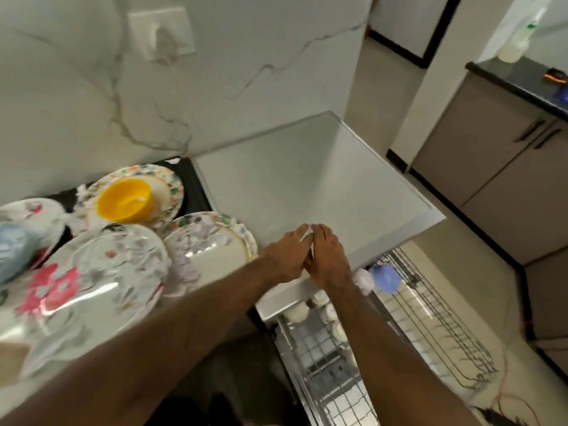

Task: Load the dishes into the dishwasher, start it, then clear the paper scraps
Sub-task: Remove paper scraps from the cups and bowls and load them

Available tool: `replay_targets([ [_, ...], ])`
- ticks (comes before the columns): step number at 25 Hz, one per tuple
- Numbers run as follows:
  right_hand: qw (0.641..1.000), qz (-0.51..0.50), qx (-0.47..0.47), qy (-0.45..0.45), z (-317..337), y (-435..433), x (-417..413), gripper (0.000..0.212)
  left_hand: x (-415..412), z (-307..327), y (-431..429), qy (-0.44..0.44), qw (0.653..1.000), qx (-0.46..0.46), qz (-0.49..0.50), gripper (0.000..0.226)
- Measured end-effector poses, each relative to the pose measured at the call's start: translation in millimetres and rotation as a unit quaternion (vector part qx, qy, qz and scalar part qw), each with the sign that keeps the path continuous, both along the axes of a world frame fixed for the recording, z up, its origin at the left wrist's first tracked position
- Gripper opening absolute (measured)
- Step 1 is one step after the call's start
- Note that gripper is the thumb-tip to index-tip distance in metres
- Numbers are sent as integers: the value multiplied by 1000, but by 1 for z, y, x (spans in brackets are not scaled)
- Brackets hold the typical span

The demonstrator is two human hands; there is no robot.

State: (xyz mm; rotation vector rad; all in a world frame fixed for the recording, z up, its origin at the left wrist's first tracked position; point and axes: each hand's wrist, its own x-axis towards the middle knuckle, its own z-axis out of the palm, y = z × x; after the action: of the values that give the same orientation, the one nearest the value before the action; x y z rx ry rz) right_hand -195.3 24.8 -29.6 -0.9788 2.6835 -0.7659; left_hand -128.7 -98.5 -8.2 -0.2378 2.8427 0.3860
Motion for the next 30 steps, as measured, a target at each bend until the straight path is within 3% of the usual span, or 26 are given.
replay_targets([
  [5, 991, 135, 12, -2, 18, -102, 78, 48, 111, 6, -94, 56, 990, 2, 131, 71],
  [9, 968, 218, 116, -45, 19, -161, 141, 64, 200, 15, -156, 88, 971, -5, 223, 57],
  [13, 947, 183, 258, -56, 21, -197, 177, 85, 257, 15, -202, 74, 951, 20, 299, 48],
  [17, 928, 178, 326, -39, 23, -217, 182, 85, 272, 18, -234, 94, 937, 46, 333, 50],
  [22, 923, 179, 340, -34, 21, -221, 182, 89, 262, 17, -277, 145, 923, 27, 356, 48],
  [25, 921, 172, 347, -29, 22, -222, 183, 91, 250, 15, -300, 98, 944, -28, 315, 39],
  [30, 914, 180, 364, -22, 24, -225, 182, 96, 231, 11, -319, 10, 963, -50, 264, 48],
])
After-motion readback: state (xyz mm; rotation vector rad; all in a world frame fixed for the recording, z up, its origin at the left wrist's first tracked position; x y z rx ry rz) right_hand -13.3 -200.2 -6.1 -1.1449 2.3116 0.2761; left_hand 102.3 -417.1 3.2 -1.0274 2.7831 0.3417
